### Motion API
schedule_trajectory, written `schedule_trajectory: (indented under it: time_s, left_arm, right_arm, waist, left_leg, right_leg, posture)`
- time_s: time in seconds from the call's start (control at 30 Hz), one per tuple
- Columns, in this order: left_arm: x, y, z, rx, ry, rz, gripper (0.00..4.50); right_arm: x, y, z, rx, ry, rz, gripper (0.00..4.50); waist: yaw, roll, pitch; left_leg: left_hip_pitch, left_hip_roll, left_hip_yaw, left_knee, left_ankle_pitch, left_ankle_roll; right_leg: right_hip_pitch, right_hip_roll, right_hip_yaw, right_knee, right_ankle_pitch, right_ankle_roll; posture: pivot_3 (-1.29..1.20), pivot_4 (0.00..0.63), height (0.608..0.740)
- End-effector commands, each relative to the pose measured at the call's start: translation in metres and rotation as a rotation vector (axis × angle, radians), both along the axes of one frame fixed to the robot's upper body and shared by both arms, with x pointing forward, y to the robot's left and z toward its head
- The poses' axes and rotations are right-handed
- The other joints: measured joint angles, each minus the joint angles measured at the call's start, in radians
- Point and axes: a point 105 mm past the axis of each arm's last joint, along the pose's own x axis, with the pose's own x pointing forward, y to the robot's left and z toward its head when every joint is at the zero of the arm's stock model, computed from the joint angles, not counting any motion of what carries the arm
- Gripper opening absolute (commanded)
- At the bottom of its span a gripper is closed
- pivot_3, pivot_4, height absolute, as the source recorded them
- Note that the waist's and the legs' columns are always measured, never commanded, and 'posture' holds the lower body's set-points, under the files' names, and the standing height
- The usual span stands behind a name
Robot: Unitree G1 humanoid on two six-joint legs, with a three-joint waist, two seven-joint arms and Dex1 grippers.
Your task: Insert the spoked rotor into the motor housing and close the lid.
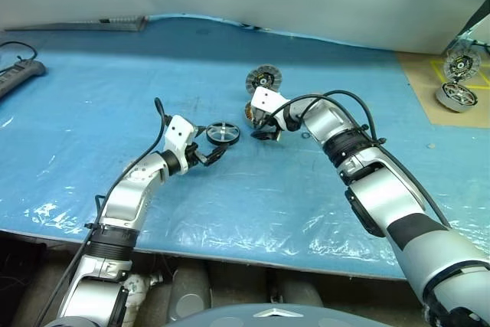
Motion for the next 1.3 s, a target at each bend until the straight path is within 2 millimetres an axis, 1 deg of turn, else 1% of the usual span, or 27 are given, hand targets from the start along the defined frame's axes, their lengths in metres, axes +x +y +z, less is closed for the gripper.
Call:
schedule_trajectory:
  time_s: [0.03, 0.17, 0.2, 0.23, 0.27, 0.47, 0.6, 0.73, 0.8, 1.07, 1.3]
  left_arm:
    - [-0.002, -0.004, 0.011, -0.002, -0.054, -0.022, 4.50]
    - [-0.003, -0.004, 0.011, 0.000, -0.057, -0.021, 4.50]
    - [-0.003, -0.003, 0.011, 0.000, -0.057, -0.021, 4.50]
    - [-0.002, -0.003, 0.012, 0.000, -0.058, -0.020, 4.50]
    - [-0.002, -0.003, 0.012, 0.001, -0.058, -0.019, 4.50]
    - [-0.003, -0.004, 0.011, 0.000, -0.058, -0.018, 4.50]
    - [-0.003, -0.003, 0.011, -0.002, -0.056, -0.015, 4.50]
    - [-0.004, -0.003, 0.011, -0.005, -0.056, -0.015, 4.50]
    - [-0.005, -0.004, 0.011, -0.004, -0.058, -0.018, 4.50]
    - [-0.009, -0.009, 0.010, 0.002, -0.085, -0.044, 4.50]
    - [-0.015, -0.009, 0.005, 0.017, -0.088, -0.067, 4.50]
  right_arm:
    - [0.002, -0.007, -0.002, -0.043, 0.007, -0.004, 3.92]
    - [0.001, -0.008, -0.004, -0.051, 0.013, 0.008, 2.60]
    - [0.000, -0.008, -0.004, -0.050, 0.015, 0.010, 2.19]
    - [-0.001, -0.009, -0.005, -0.049, 0.022, 0.015, 1.92]
    - [-0.002, -0.009, -0.006, -0.049, 0.026, 0.018, 1.85]
    - [-0.016, -0.009, -0.017, -0.039, 0.072, 0.036, 1.82]
    - [-0.038, -0.007, -0.023, -0.001, 0.124, 0.036, 1.82]
    - [-0.061, -0.010, -0.029, 0.011, 0.146, 0.021, 1.81]
    - [-0.073, -0.011, -0.029, 0.029, 0.157, 0.004, 1.81]
    - [-0.111, -0.007, -0.025, 0.115, 0.203, -0.069, 1.81]
    - [-0.127, 0.002, -0.023, 0.182, 0.235, -0.124, 1.81]
  waist:
    - [0.000, 0.000, 0.000]
    - [0.001, 0.000, 0.000]
    - [0.000, 0.000, 0.000]
    - [0.000, 0.000, 0.000]
    - [0.000, 0.000, 0.000]
    - [0.001, 0.000, 0.000]
    - [0.003, 0.000, 0.000]
    - [0.007, 0.000, 0.000]
    - [0.008, 0.000, 0.000]
    - [0.008, 0.000, 0.000]
    - [0.006, 0.000, 0.000]
  left_leg:
    - [0.000, 0.000, 0.000, 0.000, 0.000, 0.000]
    - [0.000, 0.000, 0.000, 0.001, 0.000, 0.000]
    - [0.000, 0.000, 0.000, 0.001, 0.000, 0.000]
    - [0.000, 0.001, 0.000, 0.001, 0.000, 0.000]
    - [0.000, 0.001, 0.000, 0.001, 0.000, 0.000]
    - [0.000, 0.001, 0.000, 0.001, 0.000, 0.000]
    - [0.001, 0.001, 0.000, 0.000, 0.000, 0.000]
    - [0.003, 0.001, 0.000, -0.001, 0.000, 0.000]
    - [0.006, 0.001, 0.000, -0.002, 0.000, 0.000]
    - [0.008, 0.001, 0.000, -0.003, 0.000, 0.000]
    - [0.009, 0.001, 0.000, -0.006, 0.000, -0.001]
  right_leg:
    - [0.000, 0.000, 0.000, 0.000, 0.000, 0.000]
    - [0.000, 0.000, 0.000, 0.000, 0.000, 0.000]
    - [0.000, 0.000, -0.001, 0.000, 0.000, 0.000]
    - [0.001, 0.000, 0.000, 0.000, 0.000, 0.000]
    - [0.001, 0.001, -0.001, 0.000, 0.000, 0.000]
    - [0.001, 0.001, -0.001, -0.001, 0.000, 0.000]
    - [0.002, 0.001, -0.002, -0.001, 0.001, 0.001]
    - [0.004, 0.001, -0.002, -0.002, 0.001, 0.001]
    - [0.007, 0.001, -0.001, -0.003, 0.000, 0.000]
    - [0.007, 0.001, 0.001, -0.003, 0.000, 0.000]
    - [0.006, 0.001, 0.002, -0.005, 0.001, 0.002]
  posture:
    - [0.00, 0.150, 0.740]
    - [0.00, 0.150, 0.740]
    - [0.00, 0.150, 0.740]
    - [0.00, 0.150, 0.740]
    - [0.00, 0.150, 0.740]
    - [0.00, 0.150, 0.740]
    - [0.00, 0.150, 0.740]
    - [0.00, 0.150, 0.740]
    - [0.00, 0.150, 0.740]
    - [0.00, 0.150, 0.740]
    - [0.00, 0.150, 0.740]
